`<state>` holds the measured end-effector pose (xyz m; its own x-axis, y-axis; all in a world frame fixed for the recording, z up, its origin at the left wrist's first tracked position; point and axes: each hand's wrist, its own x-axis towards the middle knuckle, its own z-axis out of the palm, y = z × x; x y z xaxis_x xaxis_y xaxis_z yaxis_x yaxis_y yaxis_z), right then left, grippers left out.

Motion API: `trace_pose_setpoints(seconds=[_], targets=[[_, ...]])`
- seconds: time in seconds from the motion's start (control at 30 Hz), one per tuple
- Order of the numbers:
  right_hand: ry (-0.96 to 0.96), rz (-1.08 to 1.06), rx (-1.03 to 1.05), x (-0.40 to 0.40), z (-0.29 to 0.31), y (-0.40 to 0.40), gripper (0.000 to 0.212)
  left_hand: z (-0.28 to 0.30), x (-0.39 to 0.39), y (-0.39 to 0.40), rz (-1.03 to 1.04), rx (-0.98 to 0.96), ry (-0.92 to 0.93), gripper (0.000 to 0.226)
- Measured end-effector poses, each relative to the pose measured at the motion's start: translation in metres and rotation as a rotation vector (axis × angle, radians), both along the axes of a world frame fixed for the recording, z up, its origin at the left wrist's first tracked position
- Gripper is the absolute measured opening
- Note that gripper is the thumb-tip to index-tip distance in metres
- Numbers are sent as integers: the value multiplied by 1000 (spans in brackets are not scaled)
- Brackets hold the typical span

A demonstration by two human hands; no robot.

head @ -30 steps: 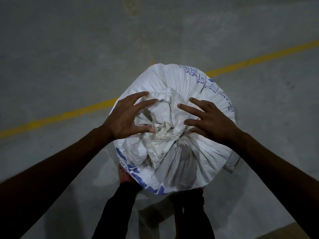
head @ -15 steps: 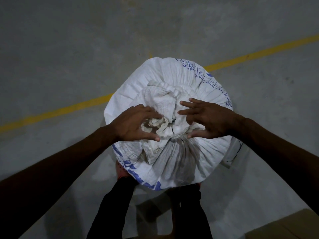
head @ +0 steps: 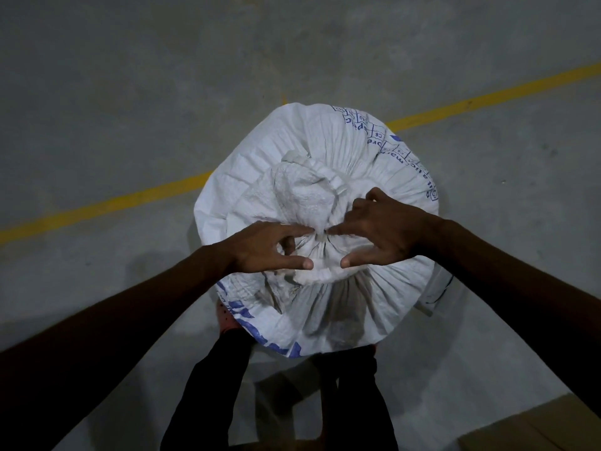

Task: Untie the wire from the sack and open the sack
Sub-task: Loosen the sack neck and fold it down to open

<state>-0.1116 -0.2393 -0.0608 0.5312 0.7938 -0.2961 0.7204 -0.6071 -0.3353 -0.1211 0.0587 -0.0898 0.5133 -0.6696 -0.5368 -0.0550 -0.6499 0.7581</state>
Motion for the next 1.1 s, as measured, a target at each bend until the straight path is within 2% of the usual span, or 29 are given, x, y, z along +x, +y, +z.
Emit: trace_pose_setpoints(seconds=[0.17,0.33,0.5,0.67,0.7,0.83,0.87,0.93,1.03,1.07,1.1], targets=[[-82,42,-54,-7,-17,-9,86,-8,-3,-9,60,1,30,77],[-86,-10,-66,-9,-29,-9,87,-11,-3,-18,102,-16,87,88],[-79,-20,-100,-8,-32,-22,90,-11,-7,-27,16,70,62,98],[-61,-36,-126,-8,-31,-40,93,-7,-27,-31,-33,-11,48,72],[-60,-32,-125,-8,-30,-42,94,-7,-34,-31,-27,-32,45,73],[-18,-33,-50,-11,-29,-48,93,-12,-50,-35,-14,32,44,115],[-16,-38,-28,-13,-29,-49,93,-13,-53,-37,-3,33,45,118],[-37,-37,-11,-15,-31,-52,96,-17,-57,-45,99,-30,123,106],[-35,-62,-49,-18,-34,-53,106,-31,-51,-59,548,-192,386,58],[-28,-73,-59,-20,-35,-54,108,-34,-44,-64,667,-177,432,59],[-30,-82,-66,-21,-35,-54,109,-34,-38,-66,718,-151,421,72]])
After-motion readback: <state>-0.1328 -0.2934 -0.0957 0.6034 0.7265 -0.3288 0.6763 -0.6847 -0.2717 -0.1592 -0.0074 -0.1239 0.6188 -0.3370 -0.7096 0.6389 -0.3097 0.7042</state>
